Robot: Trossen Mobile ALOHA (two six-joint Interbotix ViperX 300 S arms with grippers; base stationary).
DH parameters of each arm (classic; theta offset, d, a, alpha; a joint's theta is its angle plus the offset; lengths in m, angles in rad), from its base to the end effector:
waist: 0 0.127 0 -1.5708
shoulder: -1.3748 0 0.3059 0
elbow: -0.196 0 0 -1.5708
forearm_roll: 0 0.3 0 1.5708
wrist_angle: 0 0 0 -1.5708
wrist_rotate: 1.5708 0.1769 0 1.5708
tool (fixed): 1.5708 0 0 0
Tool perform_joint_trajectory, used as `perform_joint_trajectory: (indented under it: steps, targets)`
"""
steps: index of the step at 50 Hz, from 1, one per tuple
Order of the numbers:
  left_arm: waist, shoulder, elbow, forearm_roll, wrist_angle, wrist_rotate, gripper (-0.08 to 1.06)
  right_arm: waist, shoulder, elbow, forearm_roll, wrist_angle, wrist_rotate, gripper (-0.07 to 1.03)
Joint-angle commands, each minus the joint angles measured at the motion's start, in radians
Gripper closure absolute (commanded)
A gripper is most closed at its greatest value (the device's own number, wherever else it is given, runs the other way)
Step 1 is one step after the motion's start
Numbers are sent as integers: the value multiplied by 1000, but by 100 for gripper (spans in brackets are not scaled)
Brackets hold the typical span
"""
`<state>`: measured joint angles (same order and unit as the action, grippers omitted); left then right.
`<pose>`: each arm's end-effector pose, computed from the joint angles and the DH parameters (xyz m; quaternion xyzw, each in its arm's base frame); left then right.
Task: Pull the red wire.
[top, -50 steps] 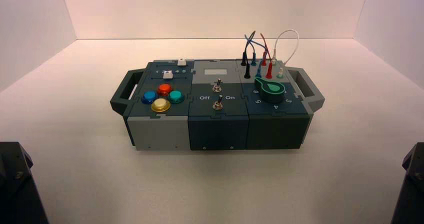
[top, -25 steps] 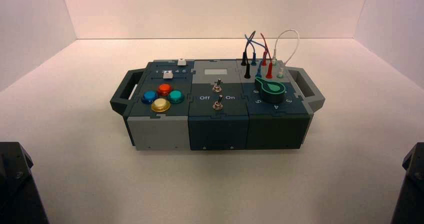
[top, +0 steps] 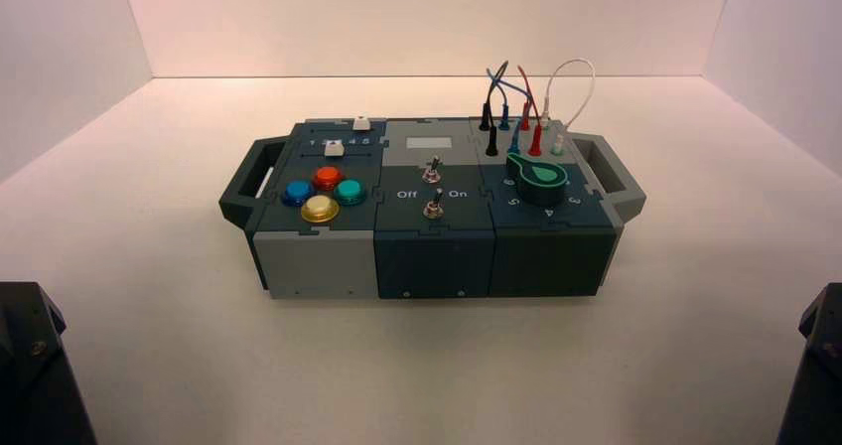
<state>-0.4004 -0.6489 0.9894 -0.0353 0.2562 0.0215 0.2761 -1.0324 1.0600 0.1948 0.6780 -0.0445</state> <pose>0.2713 -0.1165 0.2025 0.0512 0.2895 -0.1924 0.9362 0.1938 0.0772 0.2111 0.0235 0.3497 0.1671 0.9216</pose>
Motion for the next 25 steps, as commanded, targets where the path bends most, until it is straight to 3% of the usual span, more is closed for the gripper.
perform_joint_trajectory:
  steps: [1, 9, 25]
  targets:
    - [-8, -5, -31, 2, -5, 3, 101, 60, 83, -71, 23, 48, 2, 85]
    - [-12, -2, -32, 0, -3, 3, 101, 97, 164, -106, 31, 84, 2, 75]
    - [-25, 9, -35, -2, -3, 3, 101, 103, 282, -114, 37, 91, -3, 61]
